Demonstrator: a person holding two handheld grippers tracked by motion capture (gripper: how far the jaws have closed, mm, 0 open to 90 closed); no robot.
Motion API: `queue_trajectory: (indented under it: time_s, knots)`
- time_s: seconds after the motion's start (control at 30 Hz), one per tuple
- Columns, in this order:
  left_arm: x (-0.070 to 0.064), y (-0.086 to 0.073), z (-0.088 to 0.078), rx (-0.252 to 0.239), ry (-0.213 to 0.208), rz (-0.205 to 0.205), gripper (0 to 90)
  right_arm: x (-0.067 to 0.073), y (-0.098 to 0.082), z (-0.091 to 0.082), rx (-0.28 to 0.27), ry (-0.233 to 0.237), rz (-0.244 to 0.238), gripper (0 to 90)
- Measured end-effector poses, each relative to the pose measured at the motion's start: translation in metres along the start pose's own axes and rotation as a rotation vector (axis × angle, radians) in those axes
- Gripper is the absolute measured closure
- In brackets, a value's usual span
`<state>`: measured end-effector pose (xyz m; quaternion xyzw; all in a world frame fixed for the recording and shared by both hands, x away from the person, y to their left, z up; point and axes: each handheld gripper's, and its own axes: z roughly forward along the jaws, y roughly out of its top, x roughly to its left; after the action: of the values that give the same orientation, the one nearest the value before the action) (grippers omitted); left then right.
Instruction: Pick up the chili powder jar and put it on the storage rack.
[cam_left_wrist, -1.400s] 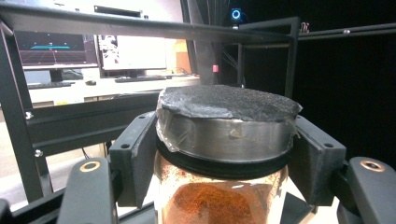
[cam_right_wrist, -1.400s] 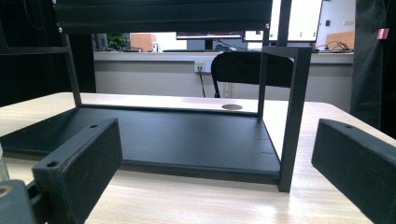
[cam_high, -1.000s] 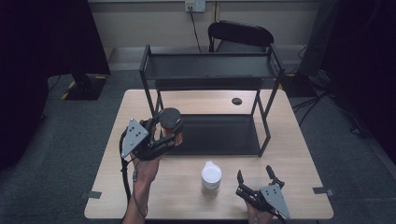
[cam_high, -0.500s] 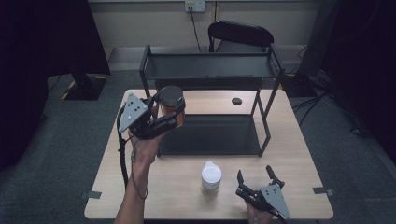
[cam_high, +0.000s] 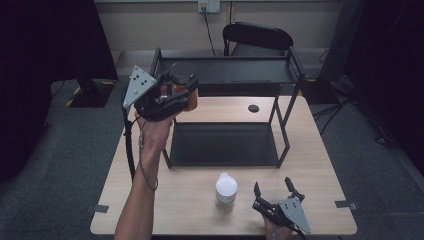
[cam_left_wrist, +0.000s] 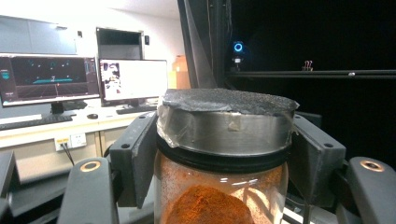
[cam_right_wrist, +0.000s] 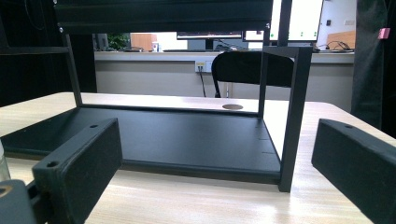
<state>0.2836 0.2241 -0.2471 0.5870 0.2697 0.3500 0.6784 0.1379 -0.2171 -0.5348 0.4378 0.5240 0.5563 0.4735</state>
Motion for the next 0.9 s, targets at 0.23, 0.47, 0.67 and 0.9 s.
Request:
queue_trajectory:
  time_s: [0.23, 0.47, 0.67, 0.9]
  knots:
    - [0.006, 0.016, 0.02, -0.004, 0.018, -0.006, 33.0, -0.001, 0.0, 0.0, 0.0, 0.003, 0.0, 0.7]
    - [0.008, 0.02, 0.048, -0.005, 0.065, -0.008, 33.0, -0.001, 0.0, 0.0, -0.001, 0.006, 0.0, 0.7]
    - [0.01, 0.013, 0.066, 0.003, 0.102, -0.017, 33.0, -0.001, 0.0, 0.0, -0.001, 0.008, 0.0, 0.7]
    - [0.012, 0.006, 0.078, 0.021, 0.117, -0.012, 33.0, -0.002, 0.0, 0.0, 0.0, 0.009, 0.001, 0.7]
